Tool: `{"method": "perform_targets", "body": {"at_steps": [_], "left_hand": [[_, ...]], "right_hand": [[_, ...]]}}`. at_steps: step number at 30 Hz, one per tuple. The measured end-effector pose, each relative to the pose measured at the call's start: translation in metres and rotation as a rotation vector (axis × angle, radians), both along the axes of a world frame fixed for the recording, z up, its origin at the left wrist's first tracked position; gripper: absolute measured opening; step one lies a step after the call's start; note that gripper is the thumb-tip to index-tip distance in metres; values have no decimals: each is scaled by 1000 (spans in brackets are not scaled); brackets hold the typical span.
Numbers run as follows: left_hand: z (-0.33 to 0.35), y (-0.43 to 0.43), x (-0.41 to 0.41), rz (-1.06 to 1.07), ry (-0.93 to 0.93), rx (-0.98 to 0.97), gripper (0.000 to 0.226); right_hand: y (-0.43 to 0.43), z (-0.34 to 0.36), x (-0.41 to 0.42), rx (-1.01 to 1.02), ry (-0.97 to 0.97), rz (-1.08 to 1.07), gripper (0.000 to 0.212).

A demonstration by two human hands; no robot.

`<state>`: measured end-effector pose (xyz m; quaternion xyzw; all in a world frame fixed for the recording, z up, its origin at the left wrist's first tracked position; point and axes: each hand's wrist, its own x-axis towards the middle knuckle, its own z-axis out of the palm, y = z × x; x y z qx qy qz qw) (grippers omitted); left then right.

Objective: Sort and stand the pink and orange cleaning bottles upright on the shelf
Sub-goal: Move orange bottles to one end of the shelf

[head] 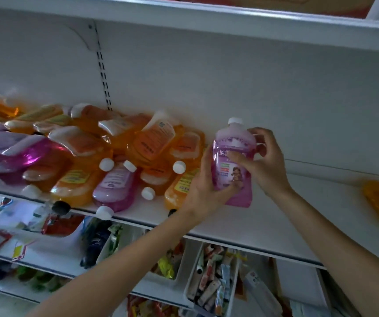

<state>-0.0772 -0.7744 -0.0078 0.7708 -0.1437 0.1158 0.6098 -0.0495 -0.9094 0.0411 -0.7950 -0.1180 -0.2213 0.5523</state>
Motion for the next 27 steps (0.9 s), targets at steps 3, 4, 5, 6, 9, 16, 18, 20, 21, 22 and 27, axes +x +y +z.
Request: {"method": "perform_targets", "body": {"at_steps": [3, 4, 5, 6, 9, 16, 18, 20, 21, 22, 27], "left_hand": [[14, 44, -4, -23, -84, 3, 88], [19, 62, -6, -22, -104, 5, 86], [23, 78, -7, -5, -129, 9, 85], [26, 100, -9, 28, -156, 19, 85], [31, 162, -18, 153, -190, 13, 85], [37, 304, -44, 491, -195, 59, 82], [35, 336, -54, 555, -178, 47, 82], [32, 363, -61, 621, -159, 21, 85], [29, 376, -65, 654, -144, 17, 86], [27, 389, -68, 682, -125, 19, 86], [19, 462, -69, 761, -92, -48, 75]], "right_hand": [[44, 12, -1, 32, -74, -9, 57], [61, 14, -1, 36, -93, -3, 57], [77, 16, -1, 37, -102, 10, 58], [98, 19, 0, 40, -103, 40, 59], [161, 23, 2, 11, -72, 163, 59], [296, 28, 6, -69, -31, 509, 60], [332, 31, 9, -111, -18, 580, 64], [369, 35, 10, -149, 22, 664, 68], [387, 37, 10, -166, 37, 702, 71], [406, 37, 11, -188, 39, 729, 75], [501, 38, 20, -272, 35, 795, 83]]}}
